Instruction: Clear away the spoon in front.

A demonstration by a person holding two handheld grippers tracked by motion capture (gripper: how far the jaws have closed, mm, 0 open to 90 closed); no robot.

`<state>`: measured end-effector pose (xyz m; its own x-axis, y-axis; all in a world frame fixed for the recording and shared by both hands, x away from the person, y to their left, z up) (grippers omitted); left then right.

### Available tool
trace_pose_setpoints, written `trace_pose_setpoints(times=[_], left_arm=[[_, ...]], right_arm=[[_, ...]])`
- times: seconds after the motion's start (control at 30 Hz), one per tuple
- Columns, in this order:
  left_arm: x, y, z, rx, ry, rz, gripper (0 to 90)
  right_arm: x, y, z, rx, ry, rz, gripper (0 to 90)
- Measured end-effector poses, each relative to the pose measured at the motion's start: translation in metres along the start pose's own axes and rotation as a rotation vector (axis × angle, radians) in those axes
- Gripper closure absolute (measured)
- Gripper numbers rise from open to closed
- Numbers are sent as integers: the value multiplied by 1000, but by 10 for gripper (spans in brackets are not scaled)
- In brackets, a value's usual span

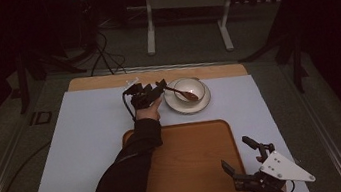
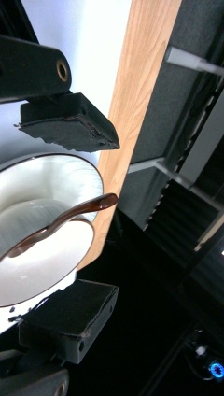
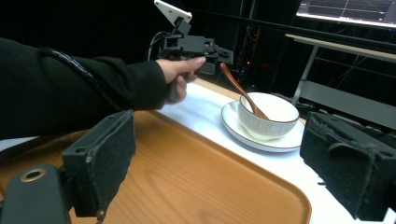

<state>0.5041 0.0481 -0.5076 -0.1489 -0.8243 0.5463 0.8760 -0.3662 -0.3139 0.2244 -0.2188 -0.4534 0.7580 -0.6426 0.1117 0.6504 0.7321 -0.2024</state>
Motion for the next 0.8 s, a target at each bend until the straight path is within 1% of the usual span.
trace_pose_setpoints(times=[0.03,0.07,0.13,0.17,0.2,0.23,0.27,0.3,0.37,0.4,0.43,0.47,0.5,0.53,0.57,0.6,0.63,0.67,0.7,0.73,0.77,0.8], left_arm=[[0,2,-1,-2,-6,-1,247],[1,4,-2,-8,-23,-6,248],[3,9,-5,-4,-48,-11,248],[4,10,-7,-7,-57,-14,260],[5,12,-8,-9,-66,-6,260],[6,15,-11,-12,-85,-4,294],[6,15,-11,-12,-85,-4,298],[7,16,-12,-9,-102,-4,335],[7,17,-14,-5,-109,-2,375],[7,17,-15,-1,-123,-14,375],[6,18,-16,0,-138,-16,407],[5,18,-17,0,-151,-15,472],[4,19,-17,-3,-167,-19,472],[4,19,-17,-2,-176,-24,505],[4,20,-18,-1,-177,-21,505],[4,21,-18,-1,-187,-30,549],[4,21,-18,2,-195,-33,549],[4,22,-19,-2,-194,-34,563],[3,21,-19,11,-213,-41,599],[1,20,-18,22,-233,-37,599],[1,20,-18,22,-233,-37,619],[0,21,-18,21,-252,-45,619]], right_arm=[[0,0,0,0,0,0,105],[0,0,0,0,2,-1,105],[0,-1,0,2,4,0,106],[1,-2,-1,2,8,1,106],[1,-2,-1,2,8,1,106],[1,-2,-1,2,11,2,106],[1,-2,-1,2,11,2,106],[1,-2,-1,2,12,3,106],[0,-2,-1,3,11,6,106],[0,-2,-1,3,11,6,106],[0,-2,-1,3,11,7,106],[0,-1,-1,2,14,9,106],[0,-1,-1,2,14,9,106],[1,-1,-1,0,14,9,106],[1,-1,-1,0,14,9,106],[0,-1,-1,1,16,11,106],[0,-1,-1,1,16,11,106],[0,-2,-1,2,15,11,106],[0,-1,-1,2,15,12,106],[1,-1,-1,1,14,13,106],[1,-1,-1,1,14,13,106],[1,-1,-2,0,16,16,106]])
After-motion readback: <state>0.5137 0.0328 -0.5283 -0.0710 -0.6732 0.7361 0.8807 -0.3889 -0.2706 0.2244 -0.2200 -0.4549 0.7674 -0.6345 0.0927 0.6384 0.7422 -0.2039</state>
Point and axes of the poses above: each handheld gripper's, and its own axes: y roughly forward along the jaws, z roughly out of its top, x roughly to its right, the point moved 5 cm from there along y, roughly forward along the jaws, and after that the axes turned 10 degrees about z, right-handed, at the moved point
